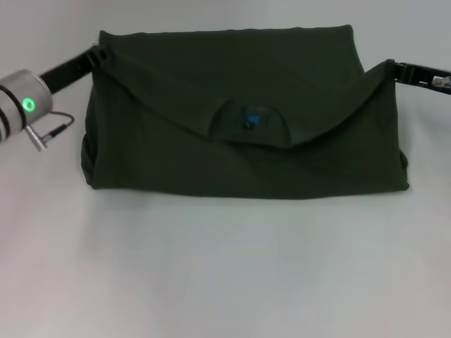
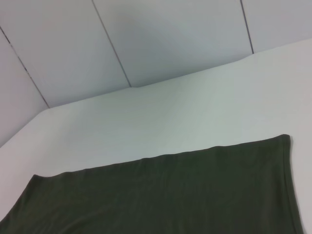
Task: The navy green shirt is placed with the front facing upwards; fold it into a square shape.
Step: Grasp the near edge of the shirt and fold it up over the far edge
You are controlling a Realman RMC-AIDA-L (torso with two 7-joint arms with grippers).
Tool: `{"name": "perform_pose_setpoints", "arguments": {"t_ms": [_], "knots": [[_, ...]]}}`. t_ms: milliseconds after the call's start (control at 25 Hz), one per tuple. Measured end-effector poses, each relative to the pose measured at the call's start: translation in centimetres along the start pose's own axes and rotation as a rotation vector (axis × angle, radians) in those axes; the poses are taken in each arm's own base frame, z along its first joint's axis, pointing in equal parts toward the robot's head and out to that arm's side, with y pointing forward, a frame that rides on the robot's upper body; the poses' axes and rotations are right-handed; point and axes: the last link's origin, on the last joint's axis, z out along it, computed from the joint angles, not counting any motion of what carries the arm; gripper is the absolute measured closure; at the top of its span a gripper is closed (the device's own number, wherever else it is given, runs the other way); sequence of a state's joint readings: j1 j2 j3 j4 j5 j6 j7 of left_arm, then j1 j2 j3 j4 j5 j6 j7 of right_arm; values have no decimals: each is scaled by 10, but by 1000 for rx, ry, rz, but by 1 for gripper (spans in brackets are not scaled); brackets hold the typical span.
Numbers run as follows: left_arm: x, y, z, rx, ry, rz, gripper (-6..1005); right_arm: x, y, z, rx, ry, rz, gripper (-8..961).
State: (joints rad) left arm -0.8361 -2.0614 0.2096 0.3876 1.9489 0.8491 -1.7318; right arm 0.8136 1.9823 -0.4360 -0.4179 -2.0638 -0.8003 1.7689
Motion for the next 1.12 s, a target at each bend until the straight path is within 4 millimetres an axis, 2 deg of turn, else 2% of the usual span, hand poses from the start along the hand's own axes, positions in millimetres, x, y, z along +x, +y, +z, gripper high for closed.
{"name": "perform_pose_setpoints", "arguments": {"t_ms": [360, 920, 1000, 1120], "knots": [[-28, 1, 8, 59, -5, 20, 968, 22, 9, 14, 33, 23, -20, 926], [-35, 3, 8, 56, -9, 12, 960, 31, 15, 18, 38, 52, -28, 924], [-36, 3, 7, 54, -9, 10, 959, 33, 19, 20, 32, 65, -49, 891], [-36, 2, 6, 56, -7, 3, 878, 33, 23, 22, 27, 77, -86, 843]]}}
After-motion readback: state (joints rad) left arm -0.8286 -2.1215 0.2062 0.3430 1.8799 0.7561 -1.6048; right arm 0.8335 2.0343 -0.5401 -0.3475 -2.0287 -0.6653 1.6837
